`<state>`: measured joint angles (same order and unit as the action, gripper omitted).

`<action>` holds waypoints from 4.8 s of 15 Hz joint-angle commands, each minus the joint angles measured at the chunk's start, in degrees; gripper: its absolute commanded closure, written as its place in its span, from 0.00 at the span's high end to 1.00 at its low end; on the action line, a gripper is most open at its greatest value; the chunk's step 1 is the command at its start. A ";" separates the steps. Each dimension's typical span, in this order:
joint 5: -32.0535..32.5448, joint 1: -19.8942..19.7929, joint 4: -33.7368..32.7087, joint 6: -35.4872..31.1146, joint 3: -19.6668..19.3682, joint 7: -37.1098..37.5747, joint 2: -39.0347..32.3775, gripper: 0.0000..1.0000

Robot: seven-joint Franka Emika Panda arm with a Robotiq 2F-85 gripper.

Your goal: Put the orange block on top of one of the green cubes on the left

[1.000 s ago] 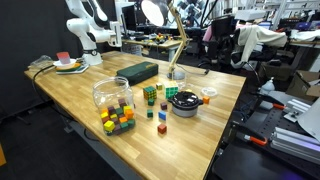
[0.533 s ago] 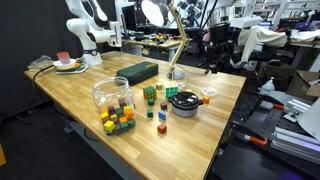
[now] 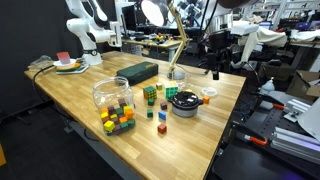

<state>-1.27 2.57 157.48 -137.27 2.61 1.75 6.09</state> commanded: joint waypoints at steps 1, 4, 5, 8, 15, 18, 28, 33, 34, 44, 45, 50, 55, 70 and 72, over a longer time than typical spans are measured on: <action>0.79 -0.60 -3.24 -2.99 -0.81 -3.96 -7.15 1.00; 0.91 -0.53 -3.14 -3.74 -0.84 -3.21 -7.76 1.00; 1.04 -0.74 -4.28 -4.08 -1.10 -3.76 -9.58 1.00; 1.12 -0.83 -5.63 -4.12 -1.25 -4.05 -11.50 1.00; -1.42 -1.48 -7.88 -4.66 -1.45 -5.37 -15.36 1.00; -2.34 -2.23 -10.32 -5.62 -1.72 -5.49 -19.76 1.00; -2.18 -4.70 -17.99 -5.11 -1.91 -6.15 -30.82 1.00; -2.43 -5.11 -19.88 -4.58 -1.51 -6.82 -33.85 1.00; -2.29 -5.09 -20.30 -4.49 -1.63 -6.73 -34.29 1.00; -2.41 -6.10 -22.19 -4.73 -1.79 -6.55 -36.80 0.40; -2.43 -6.19 -22.27 -4.75 -1.78 -6.56 -37.01 0.34; -2.45 -6.37 -22.65 -4.75 -1.72 -6.59 -37.35 0.26; -1.79 -5.79 -21.24 -5.50 -2.06 -6.08 -35.47 0.12; -0.88 4.27 -15.16 2.70 2.37 9.50 -12.35 0.07; -0.76 5.77 -15.60 3.32 3.70 11.46 -11.69 0.07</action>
<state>-2.41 7.46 142.82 -136.22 5.30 10.87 -6.09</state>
